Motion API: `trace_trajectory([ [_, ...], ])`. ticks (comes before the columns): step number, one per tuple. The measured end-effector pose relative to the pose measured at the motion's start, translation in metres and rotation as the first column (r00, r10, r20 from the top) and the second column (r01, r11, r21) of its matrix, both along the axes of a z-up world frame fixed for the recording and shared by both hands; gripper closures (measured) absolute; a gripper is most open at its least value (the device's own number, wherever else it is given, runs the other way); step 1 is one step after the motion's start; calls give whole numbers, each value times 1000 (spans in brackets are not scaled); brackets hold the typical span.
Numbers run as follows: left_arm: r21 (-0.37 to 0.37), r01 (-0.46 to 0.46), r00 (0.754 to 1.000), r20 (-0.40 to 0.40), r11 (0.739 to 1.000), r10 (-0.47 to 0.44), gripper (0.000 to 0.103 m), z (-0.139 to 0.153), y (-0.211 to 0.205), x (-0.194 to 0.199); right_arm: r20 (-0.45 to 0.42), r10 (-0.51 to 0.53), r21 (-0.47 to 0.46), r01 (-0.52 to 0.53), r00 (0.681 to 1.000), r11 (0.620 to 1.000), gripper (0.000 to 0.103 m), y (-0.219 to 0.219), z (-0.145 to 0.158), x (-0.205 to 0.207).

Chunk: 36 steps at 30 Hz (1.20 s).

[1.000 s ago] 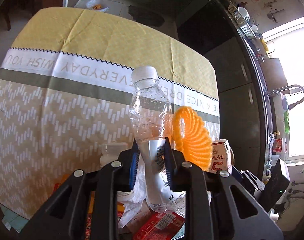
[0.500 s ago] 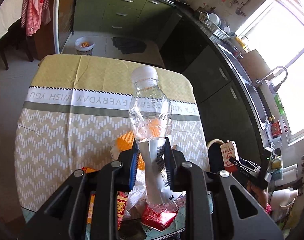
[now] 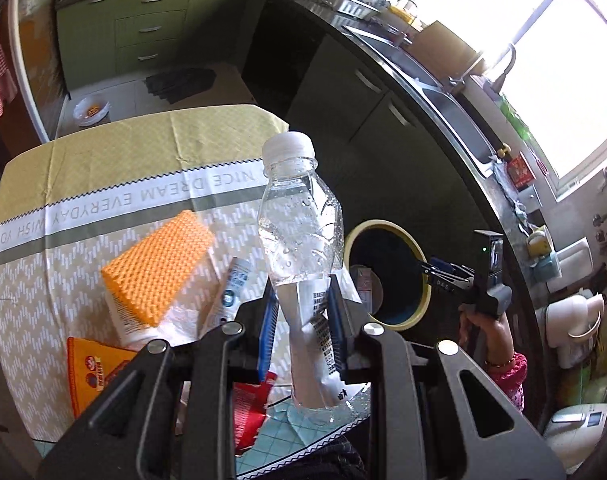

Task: Collect trash
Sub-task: 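Carry the water bottle to the bin and release it with the left gripper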

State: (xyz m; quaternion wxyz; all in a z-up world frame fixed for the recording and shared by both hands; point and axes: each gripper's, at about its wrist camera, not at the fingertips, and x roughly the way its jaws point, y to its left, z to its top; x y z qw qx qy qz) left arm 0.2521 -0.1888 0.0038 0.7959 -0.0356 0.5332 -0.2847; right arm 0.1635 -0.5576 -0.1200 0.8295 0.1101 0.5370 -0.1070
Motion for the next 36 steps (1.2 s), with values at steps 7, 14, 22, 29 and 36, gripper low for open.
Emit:
trace_trajectory([
  [7, 35, 166, 986, -29, 986, -165, 80, -22, -101, -10, 108, -27, -19, 29, 994, 999, 57, -7, 34, -75],
  [14, 100, 279, 958, -89, 955, -271, 80, -73, -210, -10, 135, -85, -20, 88, 987, 996, 57, -25, 38, -145],
  [22, 198, 317, 946, -132, 927, -296, 79, -136, -291, -7, 133, -145, -6, 147, 980, 989, 57, -38, 31, -187],
  [29, 176, 319, 946, -123, 931, -301, 75, -118, -277, -3, 138, -103, -4, 105, 985, 994, 57, -29, 30, -173],
  [36, 161, 296, 955, -39, 941, -294, 66, -32, -171, -14, 157, 73, -4, -73, 985, 997, 54, 28, 41, -132],
])
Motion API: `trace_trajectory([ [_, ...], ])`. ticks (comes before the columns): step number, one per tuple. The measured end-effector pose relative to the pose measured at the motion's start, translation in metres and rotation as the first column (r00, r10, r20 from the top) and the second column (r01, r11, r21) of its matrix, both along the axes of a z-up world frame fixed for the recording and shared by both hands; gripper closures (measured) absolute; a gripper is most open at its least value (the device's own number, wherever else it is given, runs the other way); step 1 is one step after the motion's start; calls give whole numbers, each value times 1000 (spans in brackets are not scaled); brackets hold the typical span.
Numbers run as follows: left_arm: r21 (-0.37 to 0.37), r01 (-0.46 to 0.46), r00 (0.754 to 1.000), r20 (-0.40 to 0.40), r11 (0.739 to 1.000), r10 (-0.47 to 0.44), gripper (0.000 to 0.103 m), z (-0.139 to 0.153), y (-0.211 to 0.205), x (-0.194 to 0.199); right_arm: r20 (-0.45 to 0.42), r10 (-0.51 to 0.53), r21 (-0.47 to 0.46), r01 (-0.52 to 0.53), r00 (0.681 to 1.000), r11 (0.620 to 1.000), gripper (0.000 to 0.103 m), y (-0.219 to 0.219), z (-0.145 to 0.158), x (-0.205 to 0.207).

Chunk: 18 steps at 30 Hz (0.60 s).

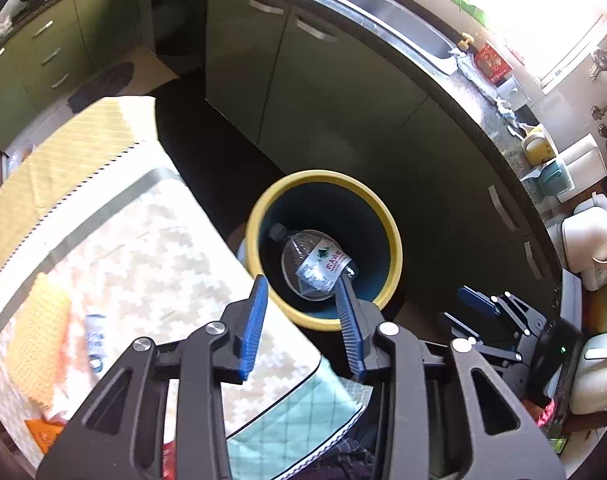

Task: Collect trash
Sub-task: 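Carry the water bottle to the bin and release it with the left gripper, then grasp the white tube with the right gripper while the left gripper grasps the red Coca-Cola can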

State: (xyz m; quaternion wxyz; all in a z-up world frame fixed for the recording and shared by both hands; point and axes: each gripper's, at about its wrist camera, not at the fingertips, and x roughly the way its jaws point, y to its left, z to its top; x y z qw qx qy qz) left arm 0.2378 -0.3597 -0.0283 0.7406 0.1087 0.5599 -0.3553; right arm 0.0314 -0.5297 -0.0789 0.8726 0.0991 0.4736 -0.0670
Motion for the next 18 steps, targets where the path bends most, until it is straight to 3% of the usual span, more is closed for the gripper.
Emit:
trace_trajectory([
  [3, 6, -72, 995, 76, 997, 71, 59, 31, 64, -4, 6, 111, 2, -111, 994, 994, 52, 38, 7, 27],
  [7, 38, -176, 976, 138, 984, 169, 52, 48, 148, -8, 6, 272, 22, -272, 962, 962, 52, 97, 17, 68],
  [9, 66, -218, 967, 148, 974, 207, 52, 43, 183, -11, -4, 336, 51, -336, 942, 941, 52, 127, 19, 91],
  [13, 112, -276, 959, 92, 955, 267, 52, 20, 238, -11, -45, 413, 128, -404, 910, 906, 52, 183, 15, 140],
  [18, 130, -277, 961, 51, 952, 273, 52, -6, 270, -21, -161, 434, 278, -381, 887, 882, 53, 231, -10, 200],
])
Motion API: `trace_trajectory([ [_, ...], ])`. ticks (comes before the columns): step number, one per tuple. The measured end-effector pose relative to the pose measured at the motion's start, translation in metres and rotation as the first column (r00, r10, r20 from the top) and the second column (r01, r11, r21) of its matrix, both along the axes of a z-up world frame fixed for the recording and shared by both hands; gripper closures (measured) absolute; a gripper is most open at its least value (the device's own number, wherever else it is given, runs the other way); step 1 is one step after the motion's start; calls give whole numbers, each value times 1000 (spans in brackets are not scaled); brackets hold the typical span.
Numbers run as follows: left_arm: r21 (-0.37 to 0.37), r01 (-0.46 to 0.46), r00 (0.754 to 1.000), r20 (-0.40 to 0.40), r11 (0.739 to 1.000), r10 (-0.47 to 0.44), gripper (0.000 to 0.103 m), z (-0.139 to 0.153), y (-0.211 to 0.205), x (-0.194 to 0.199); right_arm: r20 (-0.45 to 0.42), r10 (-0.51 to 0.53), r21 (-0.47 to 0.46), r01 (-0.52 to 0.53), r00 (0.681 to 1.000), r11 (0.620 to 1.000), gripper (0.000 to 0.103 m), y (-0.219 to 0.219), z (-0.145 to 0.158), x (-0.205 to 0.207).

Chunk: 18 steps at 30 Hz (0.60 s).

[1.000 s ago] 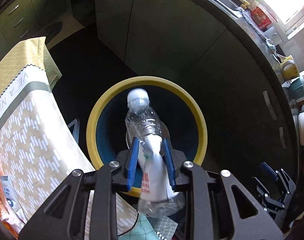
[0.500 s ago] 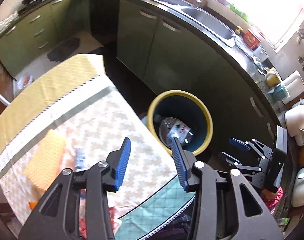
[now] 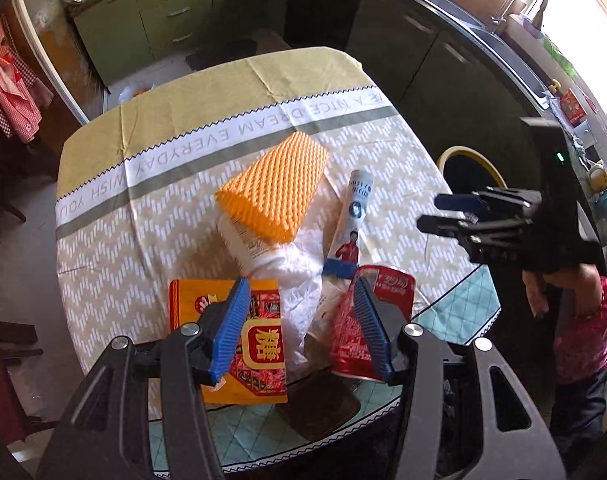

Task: Collect trash
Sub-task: 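Grasp the white tube with the right gripper while the left gripper grasps the red Coca-Cola can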

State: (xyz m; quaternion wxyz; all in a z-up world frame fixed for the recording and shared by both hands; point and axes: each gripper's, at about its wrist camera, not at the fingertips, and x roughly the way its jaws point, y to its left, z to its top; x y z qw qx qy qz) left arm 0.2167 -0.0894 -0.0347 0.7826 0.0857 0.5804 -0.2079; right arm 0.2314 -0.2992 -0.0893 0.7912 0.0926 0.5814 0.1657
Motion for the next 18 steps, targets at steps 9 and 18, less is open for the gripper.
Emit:
trace_trajectory([
  [9, 34, 148, 986, -78, 988, -145, 51, -33, -30, -24, -193, -88, -38, 82, 977, 996, 53, 37, -41, 55],
  [18, 75, 206, 977, -75, 976, -201, 46, -37, -41, -31, -222, -91, -77, 76, 971, 994, 64, 67, -58, 76],
])
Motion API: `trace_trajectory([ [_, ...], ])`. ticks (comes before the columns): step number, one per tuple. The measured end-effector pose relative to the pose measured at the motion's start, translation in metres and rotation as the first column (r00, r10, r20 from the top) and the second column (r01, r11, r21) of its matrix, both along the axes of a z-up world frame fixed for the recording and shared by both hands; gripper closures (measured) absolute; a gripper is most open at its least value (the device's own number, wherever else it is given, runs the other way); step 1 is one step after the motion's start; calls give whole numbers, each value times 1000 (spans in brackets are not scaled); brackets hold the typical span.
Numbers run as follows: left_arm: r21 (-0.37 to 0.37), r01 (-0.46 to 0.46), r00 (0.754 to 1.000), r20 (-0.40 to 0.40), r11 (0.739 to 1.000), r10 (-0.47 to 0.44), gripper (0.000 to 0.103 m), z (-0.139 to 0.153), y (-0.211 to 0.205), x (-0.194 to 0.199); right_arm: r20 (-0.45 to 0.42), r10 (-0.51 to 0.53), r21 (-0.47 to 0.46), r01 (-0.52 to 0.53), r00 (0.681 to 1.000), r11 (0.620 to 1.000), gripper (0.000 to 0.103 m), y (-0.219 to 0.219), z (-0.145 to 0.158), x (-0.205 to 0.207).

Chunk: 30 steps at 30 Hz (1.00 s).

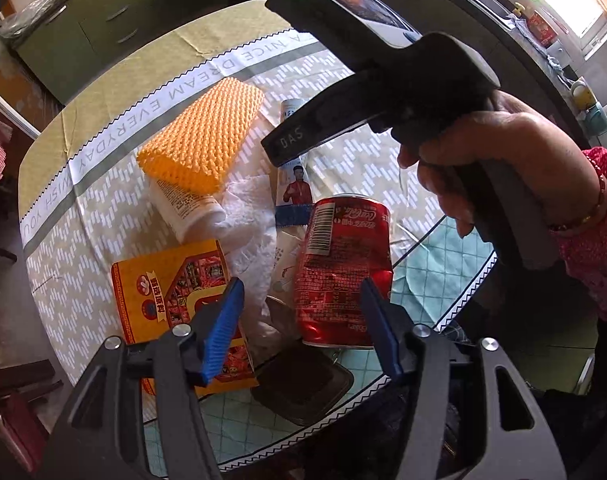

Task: Collect trash
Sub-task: 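Grasp the white tube with the right gripper while the left gripper grasps the red Coca-Cola can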

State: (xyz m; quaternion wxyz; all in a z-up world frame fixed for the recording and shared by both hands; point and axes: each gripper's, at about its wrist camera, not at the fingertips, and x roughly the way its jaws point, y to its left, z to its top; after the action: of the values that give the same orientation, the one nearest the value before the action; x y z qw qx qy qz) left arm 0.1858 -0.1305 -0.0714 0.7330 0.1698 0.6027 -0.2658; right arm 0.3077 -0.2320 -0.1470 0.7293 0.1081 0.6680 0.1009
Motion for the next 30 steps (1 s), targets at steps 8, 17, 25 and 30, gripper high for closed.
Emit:
trace_trajectory([
  [8, 30, 49, 999, -16, 998, -48, 41, -10, -15, 0, 88, -55, 63, 50, 995, 997, 92, -25, 24, 3],
  [17, 80, 141, 987, -86, 987, -134, 30, -33, -50, 6, 208, -144, 107, 124, 967, 986, 92, -109, 78, -36],
  [25, 119, 164, 978, -146, 979, -146, 24, -56, -66, 6, 186, -188, 98, 172, 964, 980, 92, -176, 67, -86],
  [30, 147, 181, 973, -171, 972, -155, 23, -72, -73, 1, 180, -204, 109, 186, 962, 976, 92, -188, 58, -99],
])
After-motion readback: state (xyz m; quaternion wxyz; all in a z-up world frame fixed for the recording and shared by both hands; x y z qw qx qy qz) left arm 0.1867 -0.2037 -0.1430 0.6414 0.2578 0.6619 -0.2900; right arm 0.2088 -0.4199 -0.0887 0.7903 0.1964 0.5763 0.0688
